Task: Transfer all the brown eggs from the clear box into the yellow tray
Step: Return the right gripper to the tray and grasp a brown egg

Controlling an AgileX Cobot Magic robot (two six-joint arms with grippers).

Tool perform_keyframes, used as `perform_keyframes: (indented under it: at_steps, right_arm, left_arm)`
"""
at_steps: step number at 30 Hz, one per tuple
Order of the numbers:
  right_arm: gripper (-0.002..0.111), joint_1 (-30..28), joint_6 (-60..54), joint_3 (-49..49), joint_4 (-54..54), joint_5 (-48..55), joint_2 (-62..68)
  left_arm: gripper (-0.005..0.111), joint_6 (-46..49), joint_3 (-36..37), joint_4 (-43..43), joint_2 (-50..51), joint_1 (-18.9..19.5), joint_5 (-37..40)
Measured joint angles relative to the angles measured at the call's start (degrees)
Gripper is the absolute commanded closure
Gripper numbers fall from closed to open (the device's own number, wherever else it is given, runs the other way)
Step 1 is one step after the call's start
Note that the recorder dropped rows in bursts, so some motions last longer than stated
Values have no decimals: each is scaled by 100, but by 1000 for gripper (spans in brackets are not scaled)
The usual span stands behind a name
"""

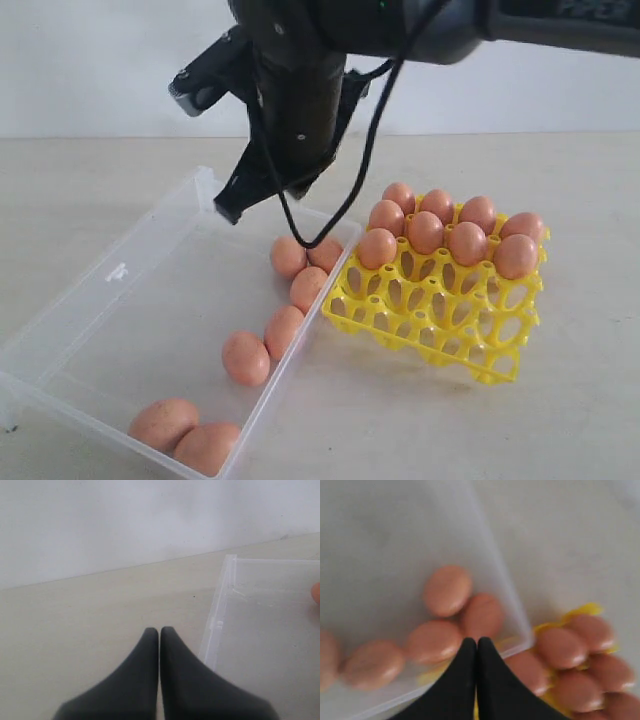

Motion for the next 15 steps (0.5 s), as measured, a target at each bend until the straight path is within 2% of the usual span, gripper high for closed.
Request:
perform_keyframes:
  at_steps: [2,4,6,8,9,12,13,15]
  right_arm:
    - [108,-68,-573,-536,1157,582,313]
    - [108,-70,-930,-827,2022,744,557]
    - [108,-4,-1143,-942,2527,834,733]
    - [102,60,-1244,-976,2726,872,876]
    - [97,84,-1294,-986,2764,883,950]
    - [70,139,-1346,-986,2785,908,1145]
    - [56,154,-1346,-986,2785,908,1185]
    - [42,180,-1355,-986,2785,908,1254]
  left_arm:
    - [105,0,0,0,0,0,0]
    - [105,0,0,0,0,0,0]
    - [105,0,0,0,0,0,0]
    - [105,0,0,0,0,0,0]
    - [105,0,0,0,0,0,0]
    - [105,0,0,0,0,0,0]
    - [105,0,0,0,0,0,0]
    - [105,0,0,0,0,0,0]
